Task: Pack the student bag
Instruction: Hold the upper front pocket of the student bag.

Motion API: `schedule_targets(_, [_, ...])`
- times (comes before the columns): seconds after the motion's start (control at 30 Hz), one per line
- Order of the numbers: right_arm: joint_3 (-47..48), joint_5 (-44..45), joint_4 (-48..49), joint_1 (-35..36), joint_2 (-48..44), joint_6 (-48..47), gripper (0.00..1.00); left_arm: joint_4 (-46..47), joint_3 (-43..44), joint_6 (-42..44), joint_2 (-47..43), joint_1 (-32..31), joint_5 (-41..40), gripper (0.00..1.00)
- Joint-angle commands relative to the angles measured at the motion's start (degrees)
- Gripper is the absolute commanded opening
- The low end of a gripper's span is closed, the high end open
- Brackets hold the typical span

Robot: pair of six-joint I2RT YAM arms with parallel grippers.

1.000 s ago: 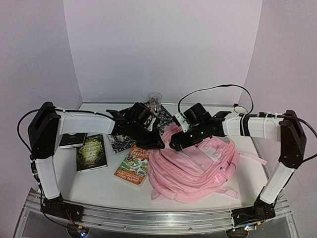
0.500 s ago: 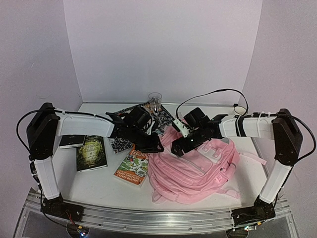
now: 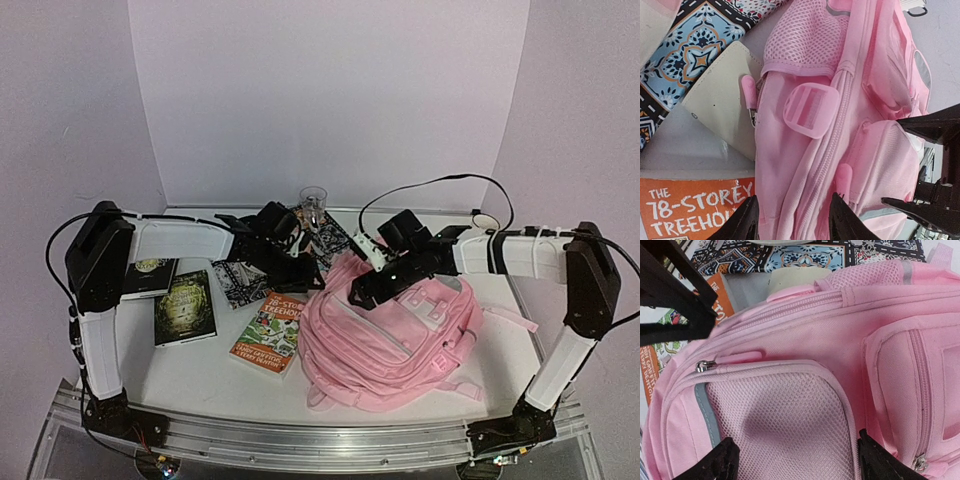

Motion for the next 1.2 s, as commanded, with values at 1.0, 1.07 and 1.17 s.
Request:
schedule_targets(1.0, [14.4, -8.8, -11.2, 0.4, 1.0, 11.8, 0.52, 25.2, -5.0, -14.0, -9.0, -4.2, 13.4, 0.00])
schedule_targets(1.07, [14.2, -8.9, -12.7, 0.4, 1.4, 11.2, 0.52, 26.3, -5.7, -14.6, -9.7, -4.2, 12.6, 0.00])
schedule_targets(1.17, [12.5, -7.2, -14.7, 0.4, 1.3, 10.3, 0.56, 27.4, -6.4, -15.0, -10.5, -4.2, 11.8, 0.00])
